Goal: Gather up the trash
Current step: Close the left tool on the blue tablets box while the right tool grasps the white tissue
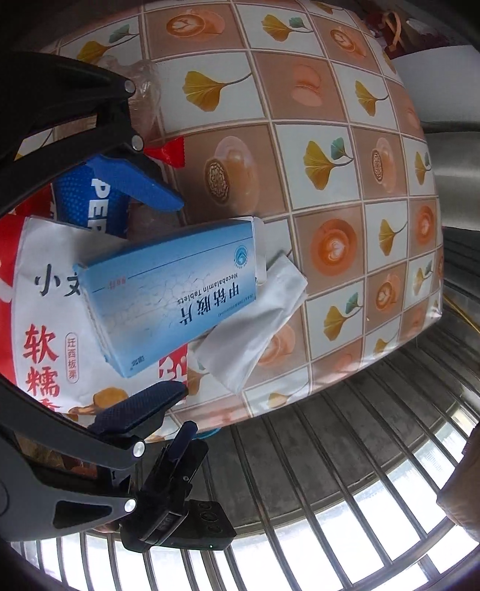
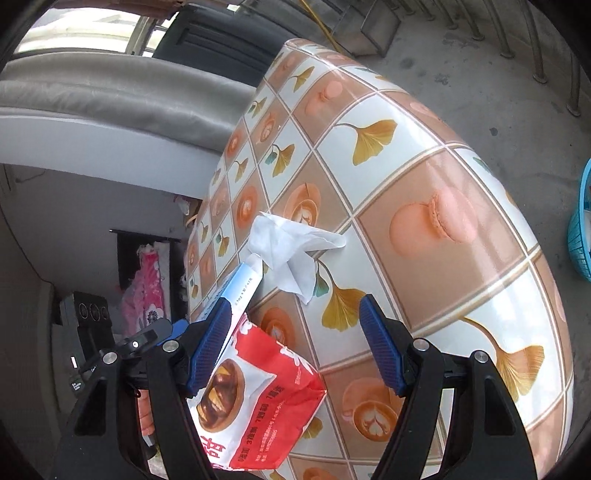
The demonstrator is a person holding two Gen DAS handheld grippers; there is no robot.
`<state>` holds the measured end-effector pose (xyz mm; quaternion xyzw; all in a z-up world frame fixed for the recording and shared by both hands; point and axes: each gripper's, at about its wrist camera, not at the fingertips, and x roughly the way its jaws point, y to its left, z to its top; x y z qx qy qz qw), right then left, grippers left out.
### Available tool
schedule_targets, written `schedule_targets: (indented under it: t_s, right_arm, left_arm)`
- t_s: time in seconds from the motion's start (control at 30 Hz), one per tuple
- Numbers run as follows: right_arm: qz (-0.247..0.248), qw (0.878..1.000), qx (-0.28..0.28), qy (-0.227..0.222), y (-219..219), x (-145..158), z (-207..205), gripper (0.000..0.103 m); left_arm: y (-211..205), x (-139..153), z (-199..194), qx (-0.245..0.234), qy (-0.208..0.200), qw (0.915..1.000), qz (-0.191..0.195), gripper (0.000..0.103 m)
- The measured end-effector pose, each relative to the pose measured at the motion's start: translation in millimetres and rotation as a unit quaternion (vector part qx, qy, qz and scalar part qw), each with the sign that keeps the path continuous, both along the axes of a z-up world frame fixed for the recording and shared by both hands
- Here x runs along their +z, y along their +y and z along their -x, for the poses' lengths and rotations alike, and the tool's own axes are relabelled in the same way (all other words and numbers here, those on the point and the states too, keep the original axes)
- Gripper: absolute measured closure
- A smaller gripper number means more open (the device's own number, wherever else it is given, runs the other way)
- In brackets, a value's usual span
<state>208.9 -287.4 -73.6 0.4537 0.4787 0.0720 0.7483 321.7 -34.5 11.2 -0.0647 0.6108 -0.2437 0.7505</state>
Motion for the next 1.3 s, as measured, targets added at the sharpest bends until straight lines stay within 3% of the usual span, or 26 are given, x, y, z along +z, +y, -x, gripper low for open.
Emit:
schedule_targets:
  t_s: [0.43,0.73,0.83,1.07,1.2,1.3]
  right_arm:
    - [0.006,1.000,-0.009,0.027,3.8,-23.3,-34.9,0.039]
    - [-0.004,0.999,-0.021,0.024,4.6,-31.3,-52.4,0.050]
    - [-0.001,1.000,-0.020,0.024,8.1,-32.8,-56.0,0.056]
    - [0.003,0.999,-0.025,0.028,12.8,-37.9,-61.8,0.073]
    - [0.003,0.999,-0.032,0.028,12.3,-40.5,-63.9,0.090]
    - [-0.003,0.999,-0.032,0.017,11.9,-39.1,-62.0,0.097]
  left_arm:
    - [-4.2,-37.3,-24.0,0.010,0.100,0.9946,0.027,0.014]
    - [-10.9,-43.3,-25.1,-0.001,0.087,0.9962,0.003,0.015]
    - [-12.7,-42.4,-24.3,-0.003,0.080,0.9968,0.002,0.021]
    - [-9.5,-36.1,-20.9,-0.005,0.062,0.9980,0.005,0.023]
    - [-6.3,-29.7,-18.1,-0.001,0.050,0.9987,0.010,0.024]
    - [-4.1,-24.6,-16.2,0.000,0.039,0.9991,0.015,0.024]
